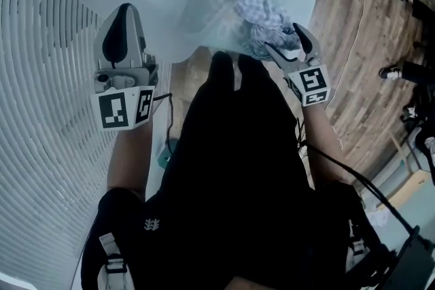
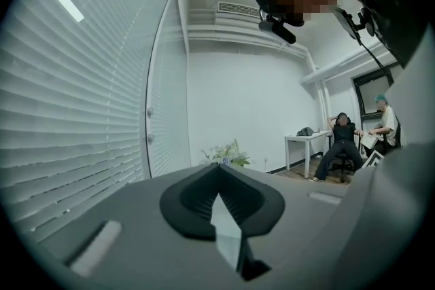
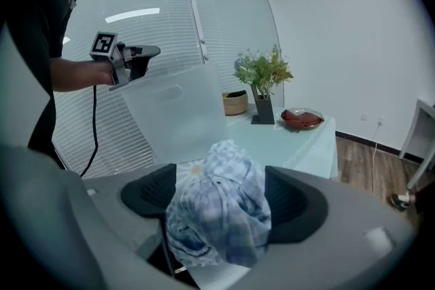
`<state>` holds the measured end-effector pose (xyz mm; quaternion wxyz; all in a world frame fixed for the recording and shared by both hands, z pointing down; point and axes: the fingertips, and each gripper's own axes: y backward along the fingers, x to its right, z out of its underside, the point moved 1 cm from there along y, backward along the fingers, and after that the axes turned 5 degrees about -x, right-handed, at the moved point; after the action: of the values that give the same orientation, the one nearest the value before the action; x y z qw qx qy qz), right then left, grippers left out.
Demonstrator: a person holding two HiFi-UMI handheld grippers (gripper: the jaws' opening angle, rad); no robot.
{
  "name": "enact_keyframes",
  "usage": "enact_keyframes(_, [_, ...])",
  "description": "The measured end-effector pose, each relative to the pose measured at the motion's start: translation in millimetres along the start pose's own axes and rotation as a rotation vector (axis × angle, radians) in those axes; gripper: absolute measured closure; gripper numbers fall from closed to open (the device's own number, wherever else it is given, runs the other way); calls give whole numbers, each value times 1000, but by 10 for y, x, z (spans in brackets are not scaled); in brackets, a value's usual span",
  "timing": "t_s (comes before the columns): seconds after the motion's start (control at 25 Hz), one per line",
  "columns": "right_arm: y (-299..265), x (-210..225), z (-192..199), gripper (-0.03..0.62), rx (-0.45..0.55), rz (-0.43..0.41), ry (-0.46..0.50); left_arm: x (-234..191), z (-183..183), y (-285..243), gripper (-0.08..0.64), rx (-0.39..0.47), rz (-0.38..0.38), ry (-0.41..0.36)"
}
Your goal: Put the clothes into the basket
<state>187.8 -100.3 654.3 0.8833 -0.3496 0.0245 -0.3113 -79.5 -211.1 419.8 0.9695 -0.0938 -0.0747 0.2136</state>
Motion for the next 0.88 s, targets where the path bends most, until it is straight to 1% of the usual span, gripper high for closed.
enact_keyframes(0.08, [-105,-16,72,161,-25,-2,9,-43,63,-23,554,-6,0,5])
enact_keyframes(0.2, [-239,-48,209,133,-67,-5,13,-97,123,-5,552,-3,-11,3])
enact_keyframes(0.32, [-309,-32,280,132,-98,9,12,-131,155,6,554,-9,-22,1])
enact_keyframes(0.44, [-489,74,416,132,-152,14,9,-141,258,-87,554,-15,-26,3])
enact_keyframes(0.56, [-544,66,454,132,-188,-7,11,-143,172,-40,554,-17,-38,-5])
enact_keyframes(0.68, [-565,20,448,132,-218,-30,35,-181,80,64,552,-23,-55,-9])
enact_keyframes(0.84, [-714,84,555,134,-275,-56,40,-260,149,62,554,-25,-73,-6])
enact_keyframes(0.88, [-728,104,570,143,-282,-63,34,-271,156,53,552,-25,-74,-2])
